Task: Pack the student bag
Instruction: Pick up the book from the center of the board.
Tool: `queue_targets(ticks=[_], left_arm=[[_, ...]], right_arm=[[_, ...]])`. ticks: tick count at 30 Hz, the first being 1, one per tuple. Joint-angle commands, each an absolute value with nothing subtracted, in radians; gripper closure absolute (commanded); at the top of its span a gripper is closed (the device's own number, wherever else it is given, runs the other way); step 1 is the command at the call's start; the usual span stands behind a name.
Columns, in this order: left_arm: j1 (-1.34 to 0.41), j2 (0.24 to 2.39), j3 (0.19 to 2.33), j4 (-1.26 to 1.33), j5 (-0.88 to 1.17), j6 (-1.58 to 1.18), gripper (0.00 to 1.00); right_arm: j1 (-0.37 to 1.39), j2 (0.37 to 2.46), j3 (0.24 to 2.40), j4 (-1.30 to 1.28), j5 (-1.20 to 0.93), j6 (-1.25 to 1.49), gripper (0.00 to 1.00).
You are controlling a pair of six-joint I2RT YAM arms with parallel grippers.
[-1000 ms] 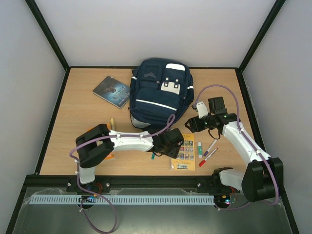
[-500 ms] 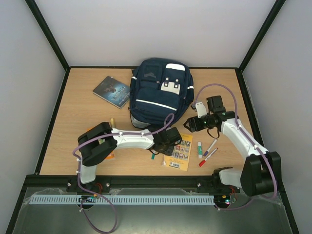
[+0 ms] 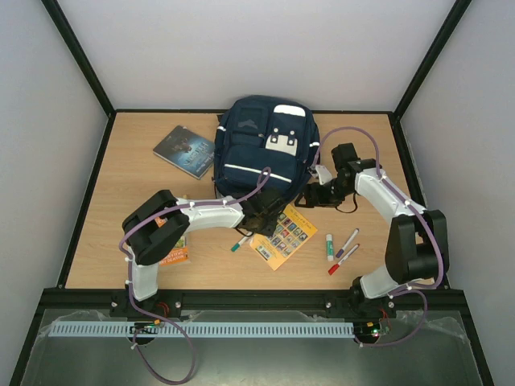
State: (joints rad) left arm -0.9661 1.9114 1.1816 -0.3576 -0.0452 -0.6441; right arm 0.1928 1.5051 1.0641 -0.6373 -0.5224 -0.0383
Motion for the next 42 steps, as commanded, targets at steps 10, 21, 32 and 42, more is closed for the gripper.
queue_targets(ticks=[10, 21, 32, 42], left_arm=[[-0.933, 1.960, 1.193, -0.389, 0.090, -0.578, 0.74], [-0.925, 1.968, 1.198, -0.402, 0.078, -0.588, 0.87], [-0.922, 1.965, 1.145, -0.394, 0.105, -0.610, 0.98], [-0.921, 1.937, 1.055, -0.389, 0.083, -0.658, 0.98]], right_arm=[[0.195, 1.494, 1.017, -0.791, -0.665, 0.048, 0.27], [0.195, 1.604, 0.970, -0.723, -0.599, 0.110, 0.23], [0.195, 1.598, 0.909, -0.705, -0.604, 0.161, 0.20], [0.195, 1.586, 0.897, -0.697, -0.541, 0.196, 0.18]])
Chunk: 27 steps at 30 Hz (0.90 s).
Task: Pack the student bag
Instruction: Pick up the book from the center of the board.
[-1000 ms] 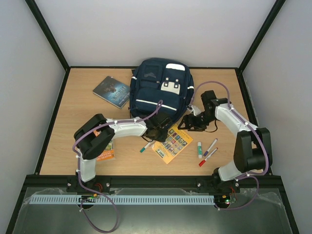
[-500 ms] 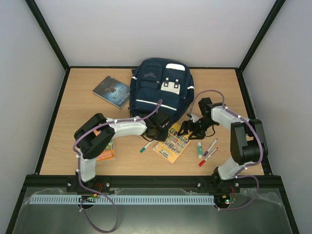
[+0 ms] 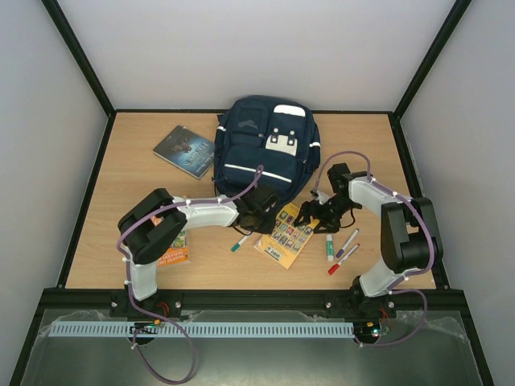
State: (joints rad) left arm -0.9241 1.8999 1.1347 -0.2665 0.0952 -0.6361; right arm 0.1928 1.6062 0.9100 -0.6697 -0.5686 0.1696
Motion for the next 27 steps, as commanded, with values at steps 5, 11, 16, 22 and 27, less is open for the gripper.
queue_targets(ticks=[5, 11, 16, 22, 27], left_arm=[[-0.918, 1.943, 1.022, -0.372, 0.083, -0.667, 0.98], [-0.915, 1.942, 1.015, -0.364, 0.084, -0.667, 0.97], [-0.914, 1.945, 1.011, -0.360, 0.093, -0.666, 0.98], [-0.915, 1.948, 1.014, -0.352, 0.107, -0.661, 0.98], [-0.915, 1.950, 1.018, -0.351, 0.116, -0.659, 0.98]], right_arm=[[0.195, 1.573, 0.892, -0.695, -0.464, 0.228, 0.16], [0.186, 1.589, 0.875, -0.678, -0.426, 0.258, 0.14], [0.186, 1.572, 0.846, -0.638, -0.444, 0.267, 0.14], [0.185, 1.583, 0.824, -0.586, -0.456, 0.263, 0.12], [0.184, 1.605, 0.821, -0.548, -0.492, 0.246, 0.12]])
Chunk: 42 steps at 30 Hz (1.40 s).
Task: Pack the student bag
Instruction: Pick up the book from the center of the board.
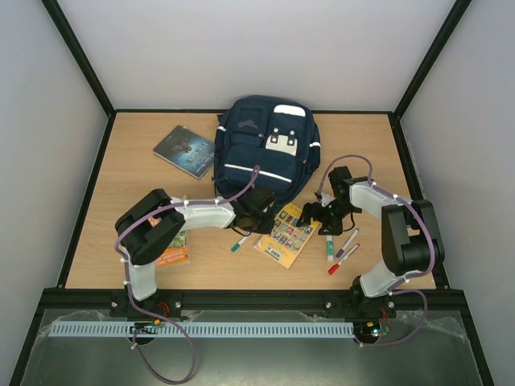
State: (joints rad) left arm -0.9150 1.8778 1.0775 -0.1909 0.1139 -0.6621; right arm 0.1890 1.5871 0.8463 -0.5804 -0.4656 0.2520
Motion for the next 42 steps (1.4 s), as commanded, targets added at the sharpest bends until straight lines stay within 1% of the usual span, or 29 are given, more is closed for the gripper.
queue_targets(ticks=[1, 8, 16, 22, 26, 30, 31, 33, 34, 35, 36, 37, 38, 40, 41, 42], left_arm=[[-0.914, 1.952, 1.017, -0.349, 0.116, -0.659, 0.98], [-0.918, 1.956, 1.012, -0.340, 0.141, -0.652, 0.97], [-0.918, 1.977, 1.014, -0.328, 0.155, -0.654, 0.98], [-0.918, 1.968, 1.009, -0.323, 0.156, -0.651, 0.98], [-0.917, 1.957, 1.007, -0.317, 0.152, -0.654, 0.98], [-0.919, 1.954, 1.005, -0.316, 0.153, -0.655, 0.98], [-0.919, 1.952, 1.005, -0.316, 0.152, -0.655, 0.98], [-0.921, 1.948, 1.004, -0.317, 0.151, -0.655, 0.97], [-0.920, 1.943, 1.005, -0.318, 0.150, -0.654, 0.95], [-0.920, 1.937, 1.005, -0.322, 0.148, -0.652, 0.90], [-0.921, 1.926, 1.006, -0.328, 0.144, -0.649, 0.82], [-0.923, 1.909, 1.007, -0.336, 0.138, -0.645, 0.72], [-0.931, 1.885, 1.010, -0.345, 0.128, -0.638, 0.61], [-0.955, 1.817, 1.016, -0.370, 0.087, -0.615, 0.45], [-0.971, 1.779, 1.022, -0.383, 0.059, -0.596, 0.38], [-0.987, 1.743, 1.032, -0.405, 0.035, -0.577, 0.33]], right_arm=[[0.183, 1.609, 0.822, -0.540, -0.508, 0.238, 0.12], [0.184, 1.600, 0.808, -0.482, -0.616, 0.214, 0.13], [0.180, 1.478, 0.789, -0.450, -0.735, 0.227, 0.23], [0.176, 1.412, 0.753, -0.405, -0.764, 0.265, 0.42], [0.175, 1.437, 0.768, -0.409, -0.713, 0.276, 0.49], [0.175, 1.487, 0.794, -0.405, -0.716, 0.287, 0.58], [0.174, 1.498, 0.798, -0.404, -0.718, 0.289, 0.62], [0.175, 1.522, 0.810, -0.405, -0.713, 0.290, 0.74], [0.174, 1.530, 0.818, -0.412, -0.704, 0.288, 0.80], [0.173, 1.538, 0.829, -0.422, -0.694, 0.285, 0.87], [0.169, 1.543, 0.841, -0.437, -0.683, 0.283, 0.93], [0.160, 1.543, 0.852, -0.453, -0.677, 0.284, 0.98], [0.143, 1.537, 0.858, -0.468, -0.681, 0.284, 0.99], [0.110, 1.528, 0.870, -0.494, -0.703, 0.285, 0.99], [0.096, 1.526, 0.875, -0.507, -0.716, 0.287, 0.99], [0.081, 1.524, 0.881, -0.522, -0.730, 0.287, 0.99]])
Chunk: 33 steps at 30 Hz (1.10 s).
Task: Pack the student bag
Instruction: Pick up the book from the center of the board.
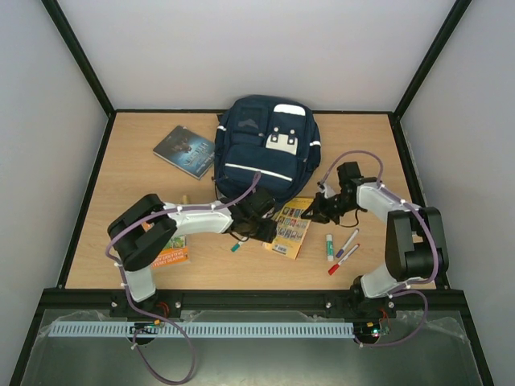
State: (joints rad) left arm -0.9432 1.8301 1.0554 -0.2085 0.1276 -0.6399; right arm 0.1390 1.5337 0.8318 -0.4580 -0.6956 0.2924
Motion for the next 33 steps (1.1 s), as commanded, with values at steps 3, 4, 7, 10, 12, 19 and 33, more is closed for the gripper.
queue_targets(ticks=[3, 4, 7, 10, 12, 19, 33], left_arm=[[-1.060, 1.641, 1.061, -0.459, -0.097, -0.507, 0.29], [-1.089, 1.606, 1.063, -0.465, -0.144, -0.474, 0.28], [-1.183, 1.530, 1.058, -0.455, -0.271, -0.342, 0.27], [-1.282, 1.495, 1.059, -0.447, -0.389, -0.222, 0.29], [-1.339, 1.477, 1.050, -0.425, -0.461, -0.142, 0.30], [-1.463, 1.387, 0.906, -0.150, -0.531, 0.146, 0.31], [-1.462, 1.442, 0.823, 0.104, -0.645, 0.416, 0.32]], right_arm=[[0.053, 1.514, 0.903, -0.557, -0.792, 0.283, 0.99], [0.050, 1.505, 0.911, -0.567, -0.814, 0.281, 0.99], [0.048, 1.461, 0.910, -0.558, -0.857, 0.291, 0.99], [0.048, 1.415, 0.886, -0.538, -0.878, 0.303, 0.99], [0.046, 1.388, 0.875, -0.538, -0.887, 0.300, 0.99], [0.048, 1.329, 0.859, -0.557, -1.018, 0.313, 0.99], [0.048, 1.328, 0.836, -0.522, -1.199, 0.367, 0.99]])
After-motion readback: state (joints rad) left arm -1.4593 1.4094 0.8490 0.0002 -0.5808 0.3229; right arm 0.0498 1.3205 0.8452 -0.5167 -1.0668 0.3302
